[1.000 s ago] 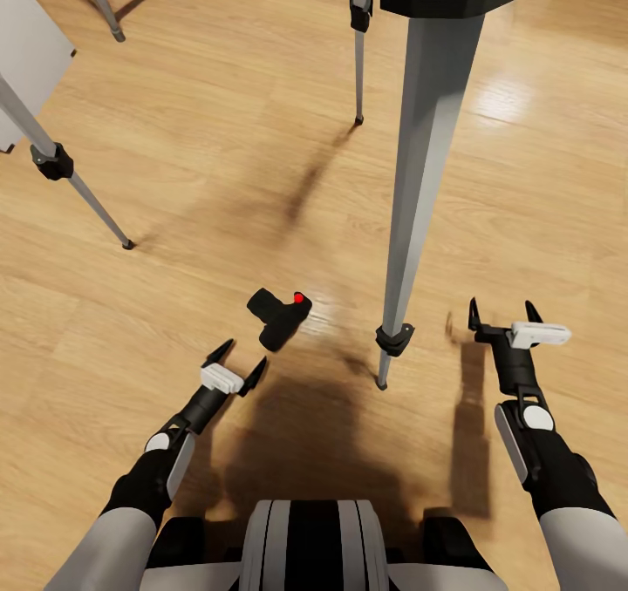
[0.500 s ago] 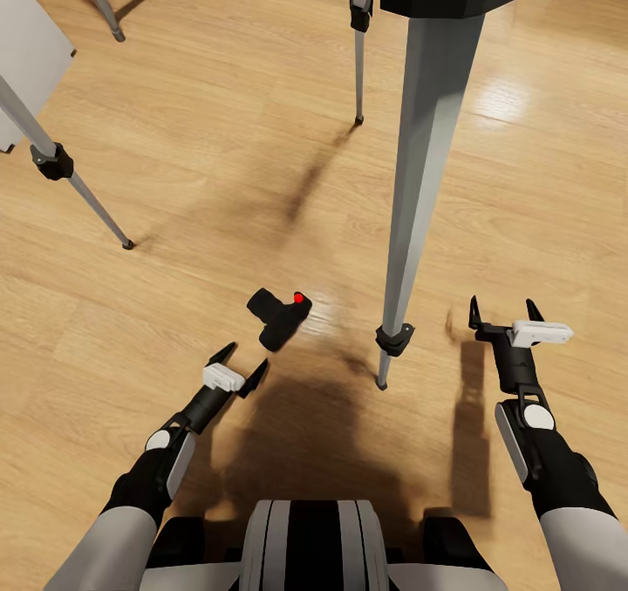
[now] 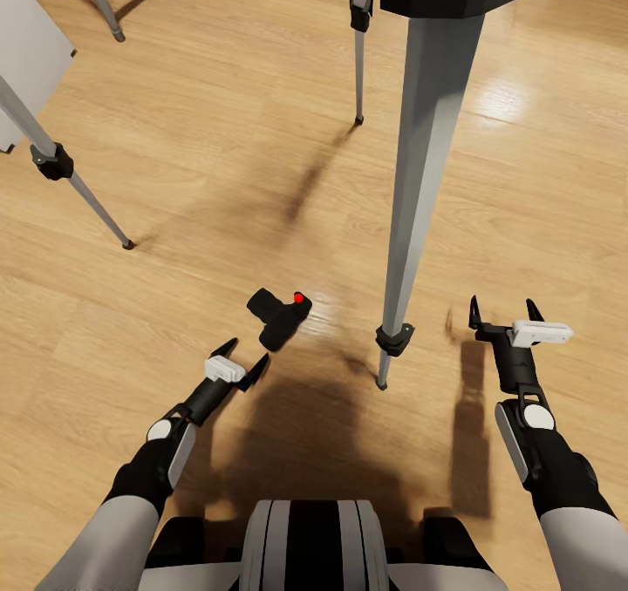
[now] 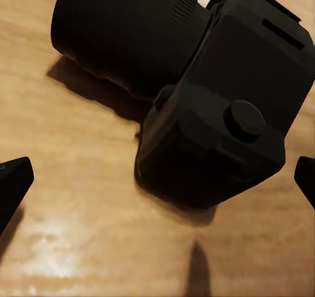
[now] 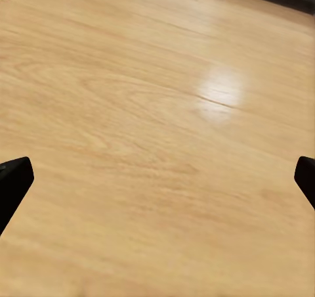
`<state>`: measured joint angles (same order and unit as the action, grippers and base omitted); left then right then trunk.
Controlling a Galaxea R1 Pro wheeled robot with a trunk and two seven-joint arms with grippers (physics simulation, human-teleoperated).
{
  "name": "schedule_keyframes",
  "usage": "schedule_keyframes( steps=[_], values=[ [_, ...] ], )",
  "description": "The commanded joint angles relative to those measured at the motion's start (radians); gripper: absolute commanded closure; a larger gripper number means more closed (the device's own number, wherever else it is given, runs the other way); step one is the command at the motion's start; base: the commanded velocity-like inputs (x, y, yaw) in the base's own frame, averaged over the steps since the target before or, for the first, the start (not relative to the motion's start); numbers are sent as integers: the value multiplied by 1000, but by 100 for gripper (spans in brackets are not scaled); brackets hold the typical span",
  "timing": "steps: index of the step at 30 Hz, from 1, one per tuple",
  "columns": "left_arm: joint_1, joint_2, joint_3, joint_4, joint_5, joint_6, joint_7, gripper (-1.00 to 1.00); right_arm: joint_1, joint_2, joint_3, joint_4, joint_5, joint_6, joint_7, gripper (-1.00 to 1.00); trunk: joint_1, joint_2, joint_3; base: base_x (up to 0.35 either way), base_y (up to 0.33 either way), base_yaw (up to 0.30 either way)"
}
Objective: Attach the digital camera to the camera tripod in the bedroom.
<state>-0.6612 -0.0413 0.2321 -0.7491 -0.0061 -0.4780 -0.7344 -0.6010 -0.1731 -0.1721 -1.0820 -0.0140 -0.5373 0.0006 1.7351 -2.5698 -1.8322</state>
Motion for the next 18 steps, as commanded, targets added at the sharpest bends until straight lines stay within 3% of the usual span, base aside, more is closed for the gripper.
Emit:
schedule_keyframes(
  steps=[1, 18],
  values=[
    [-2, -1, 6, 0, -1, 7, -9, -100, 0, 0, 0, 1, -1, -3, 0, -100, 0, 0, 0, 0, 0, 0],
    [-18, -5, 5, -1, -3, 24, -10, -100, 0, 0, 0, 1, -1, -3, -1, -100, 0, 0, 0, 0, 0, 0]
  ],
)
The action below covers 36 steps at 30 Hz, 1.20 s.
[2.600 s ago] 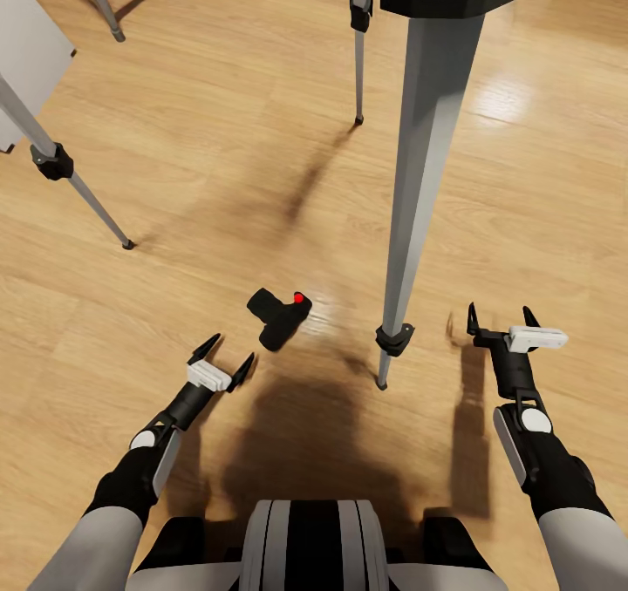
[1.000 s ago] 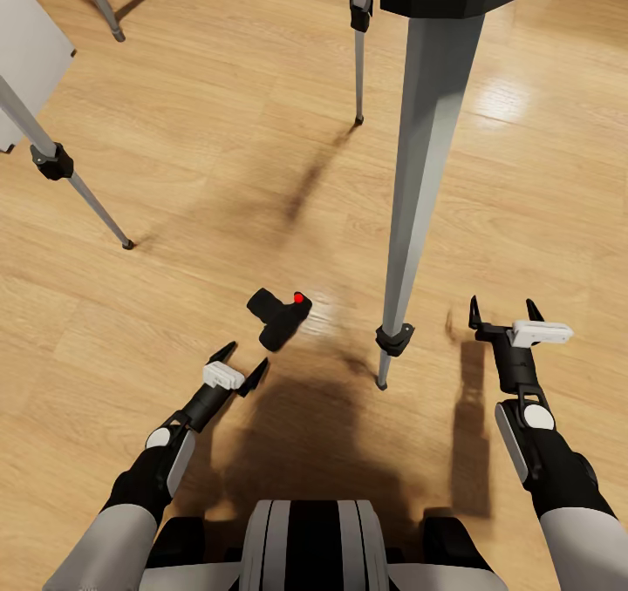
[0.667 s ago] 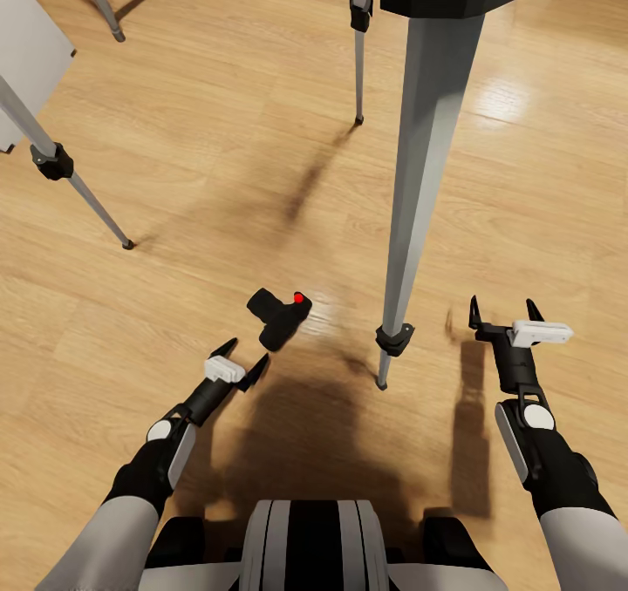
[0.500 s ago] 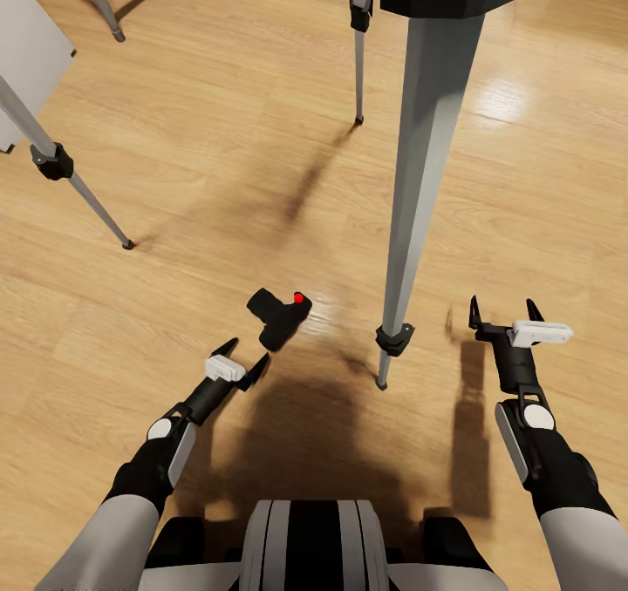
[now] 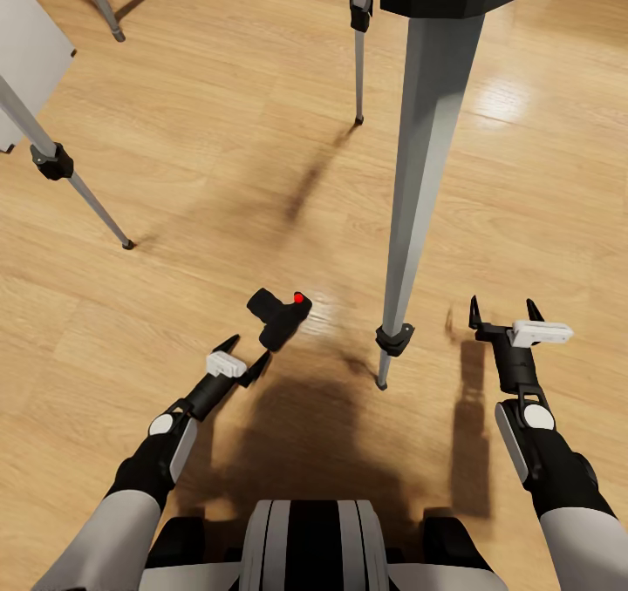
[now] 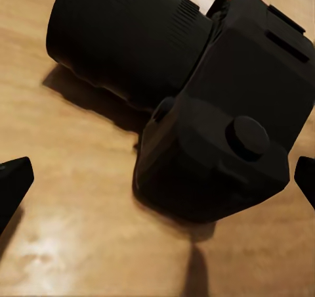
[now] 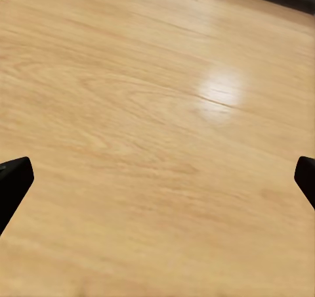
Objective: Attach the digital camera to the camera tripod in the bedroom.
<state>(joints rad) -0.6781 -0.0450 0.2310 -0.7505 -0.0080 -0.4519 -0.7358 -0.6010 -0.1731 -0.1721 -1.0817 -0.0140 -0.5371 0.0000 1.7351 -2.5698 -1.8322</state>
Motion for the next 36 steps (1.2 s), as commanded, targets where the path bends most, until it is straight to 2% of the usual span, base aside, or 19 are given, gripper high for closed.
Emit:
schedule_keyframes(
  steps=[1, 20, 31, 36],
  values=[
    [-1, -2, 5, 0, -1, -1, -8, -100, 0, 0, 0, 0, -1, -3, 0, -100, 0, 0, 0, 0, 0, 0],
    [-6, -19, -21, 0, -2, 2, -8, -100, 0, 0, 0, 1, -1, -3, 0, -100, 0, 0, 0, 0, 0, 0],
    [-6, -29, -24, 1, -3, 51, -8, -100, 0, 0, 0, 0, -1, -3, 0, -100, 0, 0, 0, 0, 0, 0],
    [-7, -32, -36, 1, -3, 64, -8, -100, 0, 0, 0, 0, -1, -3, 0, -100, 0, 0, 0, 0, 0, 0]
  ],
)
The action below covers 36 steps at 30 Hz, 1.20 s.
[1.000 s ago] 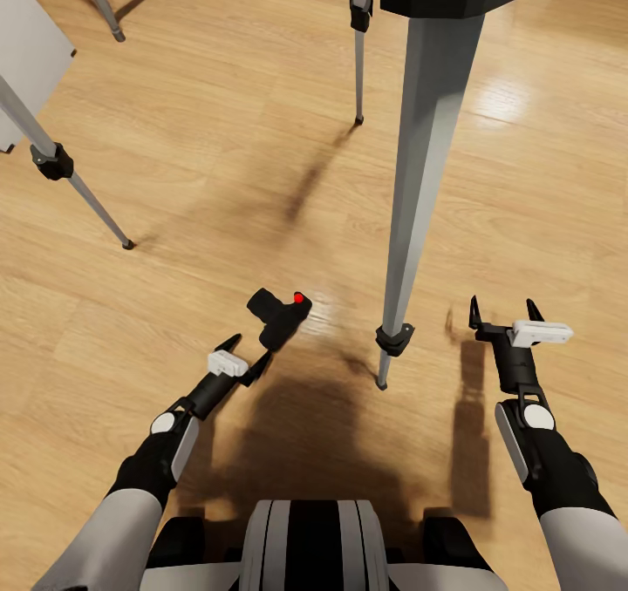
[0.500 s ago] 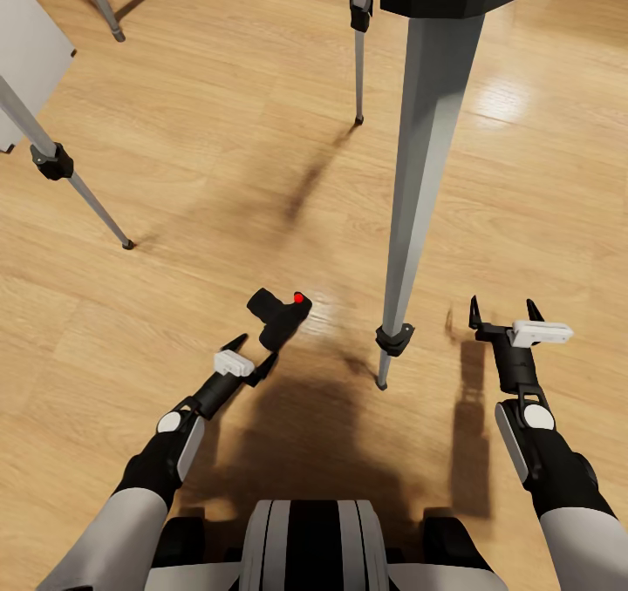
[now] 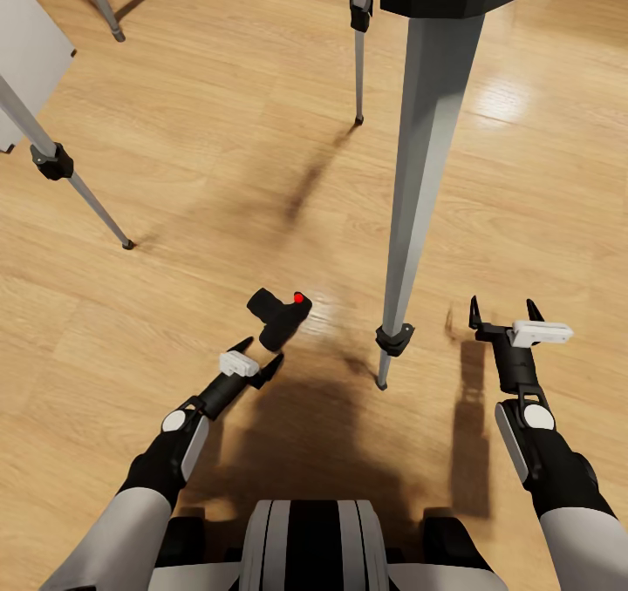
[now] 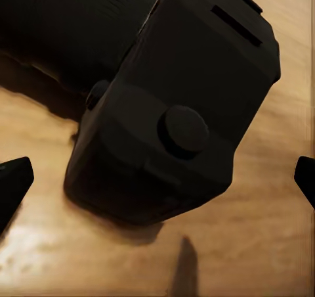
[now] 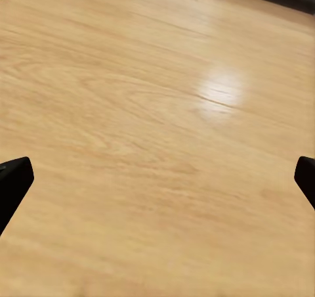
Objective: Attach the digital camera to the camera tripod in the bedroom.
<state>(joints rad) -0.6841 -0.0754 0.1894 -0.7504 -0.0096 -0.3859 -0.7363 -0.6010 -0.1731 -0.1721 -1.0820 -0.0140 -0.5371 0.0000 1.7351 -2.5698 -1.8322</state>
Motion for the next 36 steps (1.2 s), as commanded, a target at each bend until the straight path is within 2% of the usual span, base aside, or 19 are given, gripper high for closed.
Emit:
schedule_keyframes(
  steps=[1, 10, 36],
  values=[
    [-1, -1, 5, 1, -1, -2, -8, -100, 0, 0, 0, 1, -1, -3, 0, -100, 0, 0, 0, 0, 0, 0],
    [-11, -2, -9, 1, -1, 7, -8, -100, 0, 0, 0, 1, -1, -3, 0, -100, 0, 0, 0, 0, 0, 0],
    [-29, -3, -11, 3, -1, 16, -6, -100, 0, 0, 0, 1, -1, -3, -1, -100, 0, 0, 0, 0, 0, 0]
  ],
)
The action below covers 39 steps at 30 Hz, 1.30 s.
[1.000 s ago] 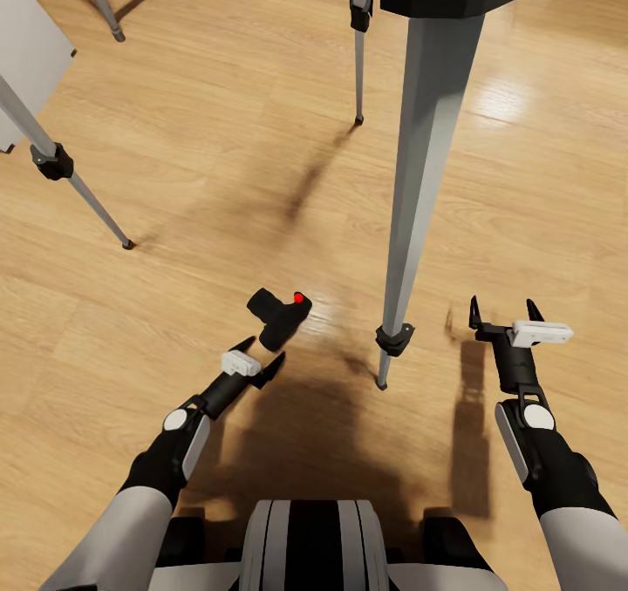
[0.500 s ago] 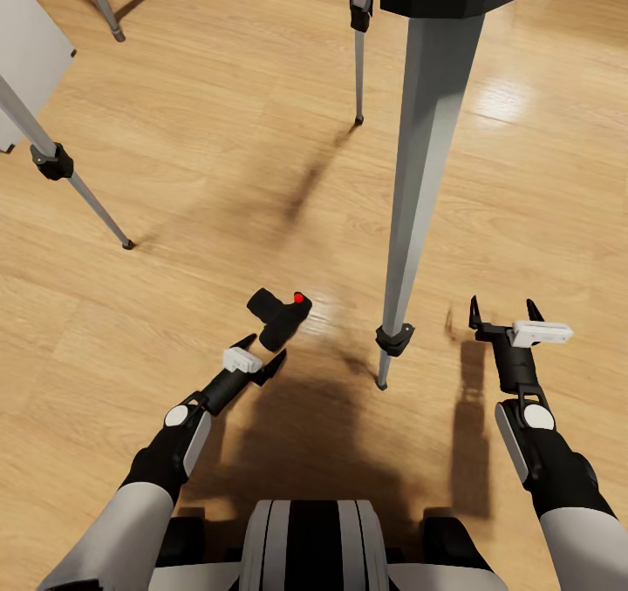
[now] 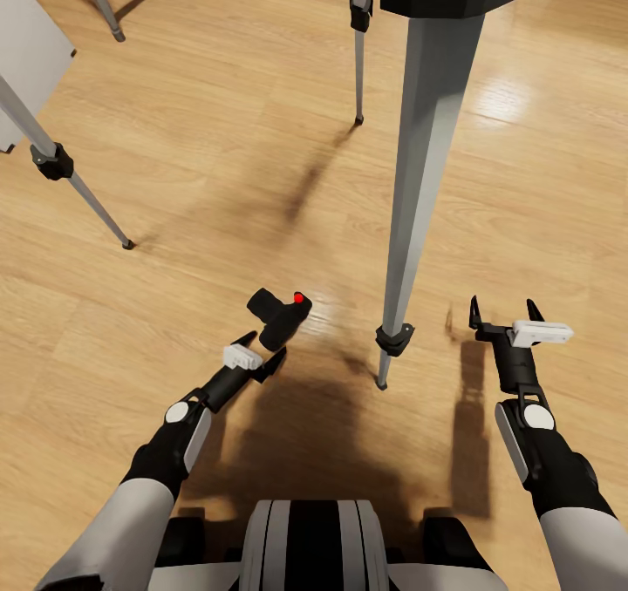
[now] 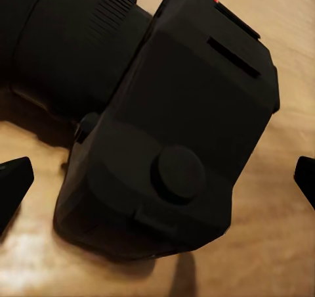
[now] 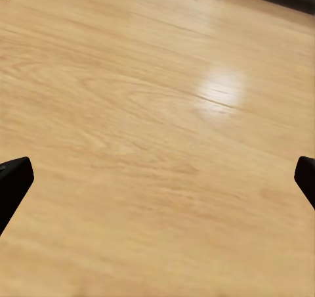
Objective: Attach the digital camera to the camera tripod in the bedroom.
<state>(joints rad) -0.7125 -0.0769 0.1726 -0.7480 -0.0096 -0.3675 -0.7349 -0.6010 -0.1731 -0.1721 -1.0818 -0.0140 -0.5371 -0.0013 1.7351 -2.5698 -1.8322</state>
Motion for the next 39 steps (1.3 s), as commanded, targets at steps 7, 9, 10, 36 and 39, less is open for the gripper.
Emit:
schedule_keyframes(
  steps=[7, 9, 10, 36, 39],
  values=[
    [-6, -1, 6, 13, -1, 0, -8, -100, 0, 0, 0, 1, -1, -3, 0, -100, 0, 0, 0, 0, 0, 0],
    [-11, -2, 6, 19, -1, 1, -8, -100, 0, 0, 0, 1, -1, -3, 0, -100, 0, 0, 0, 0, 0, 0],
    [-14, -2, 6, 22, -1, 1, -8, -100, 0, 0, 0, 1, -1, -3, 0, -100, 0, 0, 0, 0, 0, 0],
    [-64, -3, 5, 116, -1, 1, -6, -100, 0, 0, 0, 1, -1, -3, 0, -100, 0, 0, 0, 0, 0, 0],
    [-65, -3, 5, 117, -1, 1, -6, -100, 0, 0, 0, 1, -1, -3, 0, -100, 0, 0, 0, 0, 0, 0]
  ],
)
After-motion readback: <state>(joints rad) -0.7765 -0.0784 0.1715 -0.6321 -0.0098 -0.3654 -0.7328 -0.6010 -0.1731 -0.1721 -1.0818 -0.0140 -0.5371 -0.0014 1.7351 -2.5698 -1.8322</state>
